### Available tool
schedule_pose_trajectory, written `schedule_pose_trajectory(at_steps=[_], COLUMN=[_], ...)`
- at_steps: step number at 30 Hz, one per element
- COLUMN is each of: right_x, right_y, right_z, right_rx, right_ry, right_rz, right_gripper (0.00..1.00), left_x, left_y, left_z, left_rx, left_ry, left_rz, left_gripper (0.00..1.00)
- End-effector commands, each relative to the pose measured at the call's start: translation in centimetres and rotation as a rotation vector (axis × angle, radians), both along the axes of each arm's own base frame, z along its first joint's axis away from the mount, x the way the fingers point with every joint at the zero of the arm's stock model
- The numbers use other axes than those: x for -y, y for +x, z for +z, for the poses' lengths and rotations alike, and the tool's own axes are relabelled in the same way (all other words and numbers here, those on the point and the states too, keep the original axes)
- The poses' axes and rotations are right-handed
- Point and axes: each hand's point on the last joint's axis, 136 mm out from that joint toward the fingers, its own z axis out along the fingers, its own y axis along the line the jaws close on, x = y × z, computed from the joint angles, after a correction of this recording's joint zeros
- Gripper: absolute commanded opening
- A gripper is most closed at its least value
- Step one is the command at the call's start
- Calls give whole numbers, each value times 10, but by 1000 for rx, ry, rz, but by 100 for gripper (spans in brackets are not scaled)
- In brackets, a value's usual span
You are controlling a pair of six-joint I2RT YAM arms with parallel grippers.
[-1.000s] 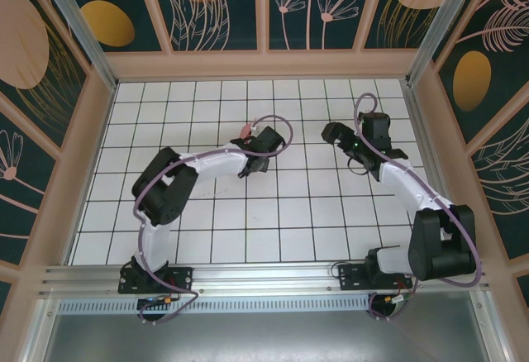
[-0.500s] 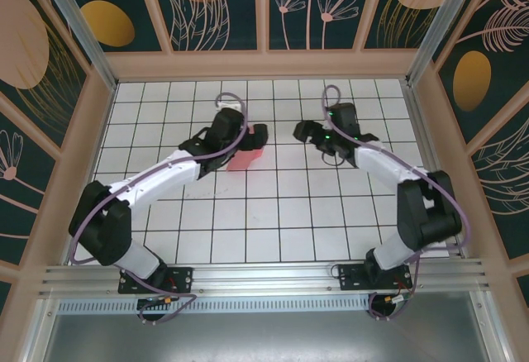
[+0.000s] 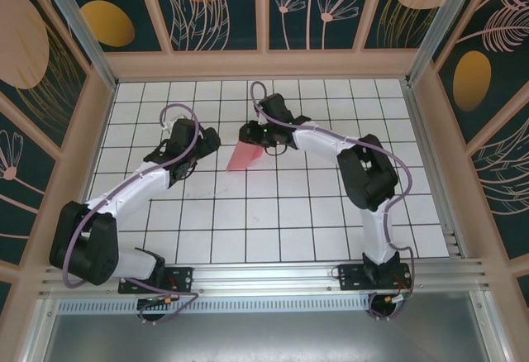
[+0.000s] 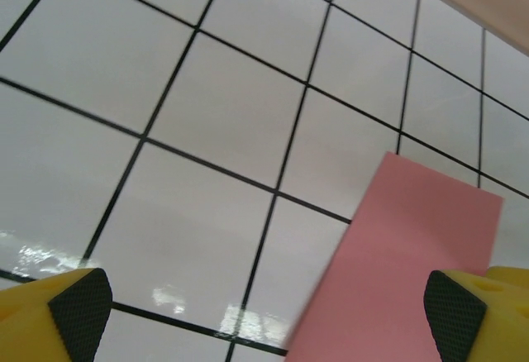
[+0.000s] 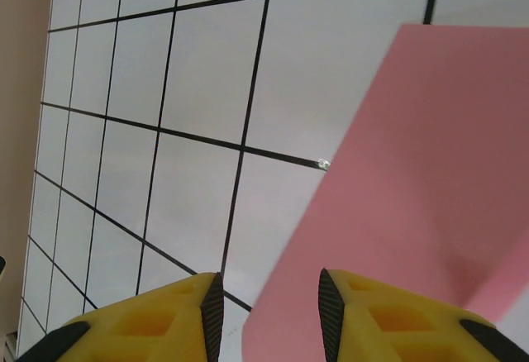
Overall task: Fold a paper plane with a square sheet of paper (pick it up from the middle)
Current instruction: Move the paper to the center of the table.
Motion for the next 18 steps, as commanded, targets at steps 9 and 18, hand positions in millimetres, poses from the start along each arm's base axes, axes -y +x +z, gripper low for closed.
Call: schedule_pose_trajectory(at_steps=[9,18], right_x=[-17,6], right_y=[-8,-28], right_z=[-70,-102], right_rx=[-134,-141], right_ry=[-186,-324], right_rz=[95,212], right_gripper=[42,43], left_x=[-7,0], left_y=[0,2], left_z=[-13,-18], left_rx=[-37,-56], left_ry=[-77,-82], left_rz=[49,19], left_gripper=[99,98])
